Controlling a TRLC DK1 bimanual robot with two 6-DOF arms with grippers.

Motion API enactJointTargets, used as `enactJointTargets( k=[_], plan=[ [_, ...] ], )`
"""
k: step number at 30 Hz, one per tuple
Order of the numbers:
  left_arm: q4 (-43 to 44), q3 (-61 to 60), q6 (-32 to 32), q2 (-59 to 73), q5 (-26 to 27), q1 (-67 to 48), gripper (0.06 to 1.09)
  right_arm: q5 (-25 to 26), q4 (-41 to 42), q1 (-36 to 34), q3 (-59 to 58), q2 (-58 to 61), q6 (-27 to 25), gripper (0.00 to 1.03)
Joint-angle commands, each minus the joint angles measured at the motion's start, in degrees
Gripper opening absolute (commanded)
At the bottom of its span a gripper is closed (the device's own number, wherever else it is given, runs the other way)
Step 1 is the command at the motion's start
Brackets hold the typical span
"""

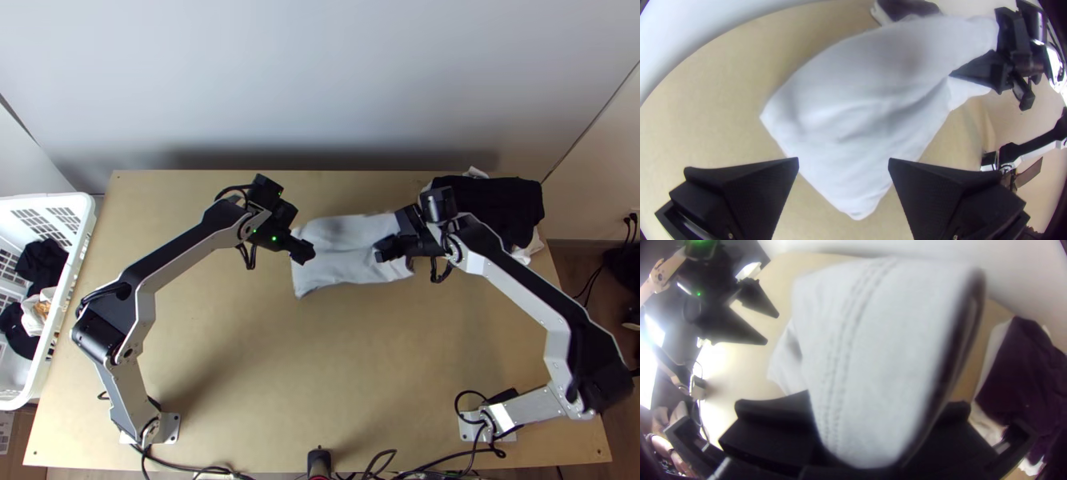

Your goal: Fold the t-shirt

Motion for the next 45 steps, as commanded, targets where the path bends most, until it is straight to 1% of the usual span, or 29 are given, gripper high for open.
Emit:
enactJointTargets(
  k=[1, 8, 11, 13, 17, 21, 23, 24, 26, 28, 30, 32, 33, 35, 37, 41, 45],
  plan=[
    [2.66, -1.97, -3.00, -2.86, -0.04, 0.43, 1.04, 10.09, 2.56, -1.32, 4.64, -4.83, -2.63, 0.03],
    [4.51, -3.64, -4.76, -4.71, -0.13, 0.69, 1.04, 10.79, 0.19, -5.80, 13.51, -3.51, -2.90, 0.03],
    [4.42, -3.64, -5.02, -5.06, -0.13, 0.87, 1.04, 10.70, -2.28, -7.29, 17.20, -2.80, -3.07, 0.03],
    [4.25, -3.73, -5.02, -5.06, -0.13, 0.95, 1.04, 9.73, -5.88, -8.17, 20.63, -1.75, -2.98, 0.03],
    [4.16, -3.73, -4.85, -5.06, -0.13, 1.39, 1.04, 2.97, -12.47, -11.86, 28.10, 1.15, 0.71, 0.03],
    [4.16, -3.73, -4.67, -5.06, -0.13, 1.57, 1.04, -7.93, -21.61, -17.31, 38.39, 6.78, 2.99, 0.03],
    [4.16, -3.81, -4.67, -5.06, -0.13, 1.74, 1.04, -13.56, -26.62, -21.09, 43.66, 10.03, 3.34, 0.03],
    [4.07, -3.81, -4.67, -5.06, -0.13, 1.74, 1.04, -16.28, -27.59, -22.76, 45.24, 11.35, 3.78, 0.03],
    [3.98, -3.99, -4.76, -5.15, -0.13, 2.01, 1.04, -19.71, -30.49, -25.93, 48.32, 13.81, 3.78, 0.03],
    [3.89, -4.17, -4.76, -5.23, -0.13, 2.27, 1.04, -24.90, -33.92, -29.18, 51.13, 16.18, 3.52, 0.03],
    [3.89, -4.60, -4.59, -5.67, -0.13, 2.54, 1.04, -29.20, -37.87, -31.99, 53.86, 18.55, 2.38, 0.03],
    [3.89, -4.96, -4.50, -5.85, -0.13, 2.89, 1.04, -32.45, -41.56, -34.10, 56.32, 20.66, 1.06, 0.03],
    [3.89, -5.04, -4.50, -5.94, -0.13, 2.98, 1.04, -33.60, -44.55, -35.07, 58.25, 22.07, -0.87, 0.03],
    [3.89, -5.13, -4.50, -6.02, -0.13, 3.15, 1.04, -34.91, -50.18, -36.39, 61.15, 24.53, -4.48, 0.03],
    [3.89, -5.13, -4.50, -6.11, -0.13, 3.06, 1.04, -35.35, -53.34, -37.62, 61.94, 25.85, -7.38, 0.03],
    [3.89, -5.13, -4.50, -6.11, -0.13, 3.15, 1.04, -36.06, -56.86, -39.73, 61.94, 27.69, -12.12, 0.03],
    [3.89, -5.04, -4.23, -6.11, -0.13, 3.24, 1.04, -36.15, -57.73, -42.19, 61.94, 29.63, -15.02, 0.03]
  ],
)
